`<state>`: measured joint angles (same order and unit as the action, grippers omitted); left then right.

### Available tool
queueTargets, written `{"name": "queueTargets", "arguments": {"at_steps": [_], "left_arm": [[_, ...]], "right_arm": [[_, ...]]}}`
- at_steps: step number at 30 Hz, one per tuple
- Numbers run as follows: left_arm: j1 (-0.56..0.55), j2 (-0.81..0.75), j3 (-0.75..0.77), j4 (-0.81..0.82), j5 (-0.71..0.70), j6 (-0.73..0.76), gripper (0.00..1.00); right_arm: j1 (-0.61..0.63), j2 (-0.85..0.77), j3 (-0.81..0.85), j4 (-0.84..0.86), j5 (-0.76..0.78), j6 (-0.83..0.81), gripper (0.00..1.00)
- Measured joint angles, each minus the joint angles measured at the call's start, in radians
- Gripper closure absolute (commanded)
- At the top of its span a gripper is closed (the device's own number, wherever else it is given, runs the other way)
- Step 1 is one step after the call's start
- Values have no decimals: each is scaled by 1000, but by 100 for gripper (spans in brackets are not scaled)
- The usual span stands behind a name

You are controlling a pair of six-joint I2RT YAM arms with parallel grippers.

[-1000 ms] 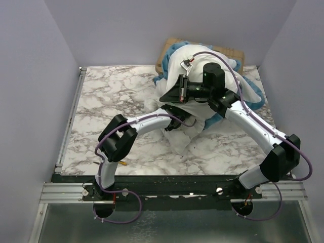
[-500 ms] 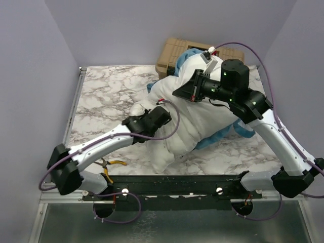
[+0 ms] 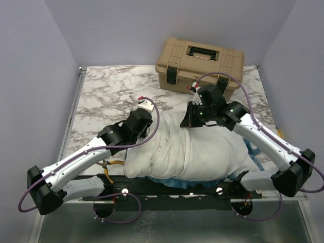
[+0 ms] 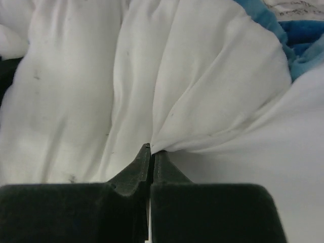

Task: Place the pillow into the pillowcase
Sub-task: Stuff the pillow into the pillowcase.

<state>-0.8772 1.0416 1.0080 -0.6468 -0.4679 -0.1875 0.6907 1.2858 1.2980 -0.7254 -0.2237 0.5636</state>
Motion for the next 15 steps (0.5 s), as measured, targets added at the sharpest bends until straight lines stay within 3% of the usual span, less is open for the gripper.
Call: {"name": "queueTargets", "arguments": {"at_steps": [4,9,14,15], "left_arm": [[3,87,-34,47,-50,-108,100],[14,181,-34,117,-126,-198,100],[16,251,-32,193,-152,-246,100],[17,269,-32,203,-152,-254,96]], "right_arm": [[4,99,14,-16,15,-24,100],[0,202,217,-62,28,-62,100],[-11,214,305,-24,41,-85,100],[-12,214,303,-8,50,-87,100]]}}
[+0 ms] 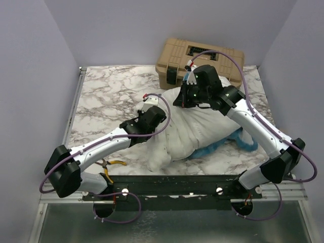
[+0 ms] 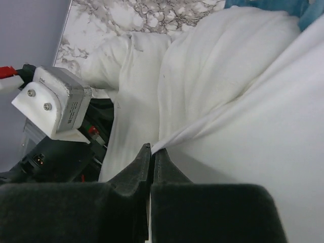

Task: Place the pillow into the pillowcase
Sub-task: Stuff the pillow into the pillowcase.

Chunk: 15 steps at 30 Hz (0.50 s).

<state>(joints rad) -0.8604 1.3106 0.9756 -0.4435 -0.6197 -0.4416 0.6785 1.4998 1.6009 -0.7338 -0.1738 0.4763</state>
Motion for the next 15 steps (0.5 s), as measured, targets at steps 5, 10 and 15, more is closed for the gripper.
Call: {"name": "queueTargets", "arguments": {"at_steps": [5,10,15], "left_arm": [[26,27,-10,-7,1,-24,56],[111,-5,35,-161,-3,-18,29],[169,-56,229,-346,0,-17,25]], "right_arm": [[-5,16,-148,97,15,-7,100],[-26,164,-316,182,0,-5,100],[-42,245,-310,278,-78,11,100]]}}
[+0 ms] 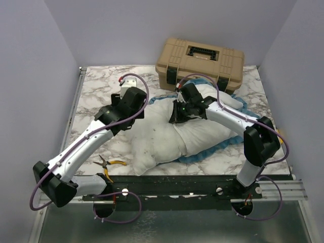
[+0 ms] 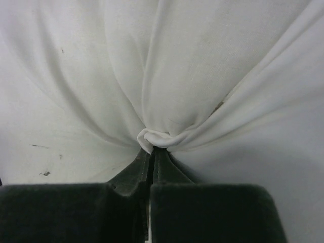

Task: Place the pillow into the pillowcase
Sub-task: Stuff the pillow into the pillowcase.

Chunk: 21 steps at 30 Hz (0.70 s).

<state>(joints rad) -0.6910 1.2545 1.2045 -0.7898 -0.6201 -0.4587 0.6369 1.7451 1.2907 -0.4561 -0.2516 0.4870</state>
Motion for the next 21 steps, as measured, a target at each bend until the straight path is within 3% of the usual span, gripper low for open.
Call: {"name": "queueTargets", "arguments": {"at_steps": [3,8,11,15,16,20,21], "left_arm": [[18,-46,105,-85,19,-9,25],[22,-115,97,-53,248,-47,25],[21,-126,-67,122,464,-129,24],[14,-54,-251,268,591,-215,26],[14,-23,-298,310,612,-234,32],[14,45,-361,475,658,-281,96],[8,63,-366,534,669,-292,100]], "right_arm": [[-4,0,19,3,-25,2,100],[-10,0,55,-13,-58,3,100],[-23,-3,75,-23,-90,11,100],[-54,-18,97,-47,-142,36,100],[-65,-25,101,-53,-159,41,100],[-97,-69,126,-69,-224,73,100],[-101,-79,137,-71,-241,80,100]]}}
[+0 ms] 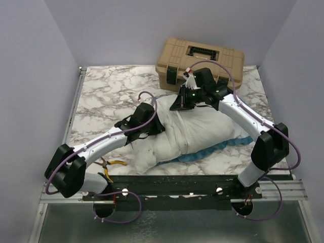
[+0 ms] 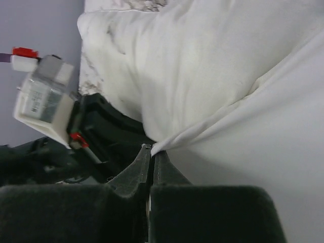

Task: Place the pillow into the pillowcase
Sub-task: Stuff the pillow into the pillowcase.

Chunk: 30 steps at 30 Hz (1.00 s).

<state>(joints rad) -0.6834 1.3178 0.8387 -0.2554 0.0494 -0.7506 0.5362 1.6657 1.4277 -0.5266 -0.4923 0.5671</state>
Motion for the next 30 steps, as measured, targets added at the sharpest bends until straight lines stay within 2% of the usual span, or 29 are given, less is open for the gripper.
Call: {"name": "queueTargets", "arguments": {"at_steps": [4,8,12,14,16,19,22,25,27,30], "left_arm": [[-28,60,1,203,14,-22,100],[-71,89,45,327,9,-27,100],[-113,73,33,488,-15,-36,100],[-119,37,-37,615,-43,-63,100],[-121,0,-102,700,-62,-82,100],[-124,-37,-177,793,-90,-103,100],[-125,-72,-251,826,-118,-119,100],[-128,-118,-315,793,-158,-136,100],[-129,-153,-351,761,-183,-151,100],[-129,-202,-402,732,-216,-180,100]], "right_arm": [[-13,-35,14,6,-74,59,100],[-24,-72,-67,93,-161,183,100],[-48,-121,-190,317,-243,378,100],[-52,-143,-247,437,-288,470,100],[-51,-156,-264,468,-318,492,98],[-48,-159,-230,372,-314,410,85],[-32,-153,-137,168,-242,255,54],[-12,-147,-4,-27,-122,100,31],[-4,-146,78,-113,-42,22,21],[3,-143,186,-206,70,-75,16]]}}
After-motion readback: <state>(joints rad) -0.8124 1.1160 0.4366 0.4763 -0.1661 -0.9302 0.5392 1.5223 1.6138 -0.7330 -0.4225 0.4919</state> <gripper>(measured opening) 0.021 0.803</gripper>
